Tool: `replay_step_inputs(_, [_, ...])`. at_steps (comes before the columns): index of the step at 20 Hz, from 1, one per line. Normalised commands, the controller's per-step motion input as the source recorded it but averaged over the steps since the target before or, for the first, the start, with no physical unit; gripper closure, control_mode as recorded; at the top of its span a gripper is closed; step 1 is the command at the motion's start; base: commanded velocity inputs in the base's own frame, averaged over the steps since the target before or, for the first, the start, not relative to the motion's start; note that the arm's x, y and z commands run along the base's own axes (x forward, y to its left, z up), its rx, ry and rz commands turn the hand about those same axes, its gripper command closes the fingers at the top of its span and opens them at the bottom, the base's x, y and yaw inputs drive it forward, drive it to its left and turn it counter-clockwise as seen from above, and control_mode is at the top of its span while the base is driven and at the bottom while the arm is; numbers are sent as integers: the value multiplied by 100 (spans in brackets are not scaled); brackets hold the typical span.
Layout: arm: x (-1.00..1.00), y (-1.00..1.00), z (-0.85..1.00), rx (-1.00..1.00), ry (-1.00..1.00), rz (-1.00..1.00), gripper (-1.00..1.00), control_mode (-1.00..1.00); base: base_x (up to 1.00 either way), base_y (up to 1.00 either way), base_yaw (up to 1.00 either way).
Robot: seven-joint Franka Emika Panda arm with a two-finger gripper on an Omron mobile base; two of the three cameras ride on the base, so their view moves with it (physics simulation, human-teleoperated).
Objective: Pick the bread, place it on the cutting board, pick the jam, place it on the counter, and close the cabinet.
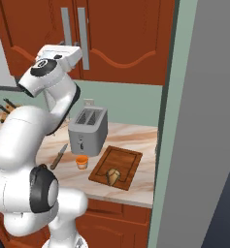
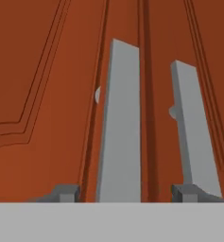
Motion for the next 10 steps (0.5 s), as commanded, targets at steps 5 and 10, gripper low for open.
replay_step_inputs(5, [43,0,0,0,0,9,-100,-100,0,0,0])
replay_step_inputs(10, [44,0,0,0,0,8,-100,-100,0,0,0])
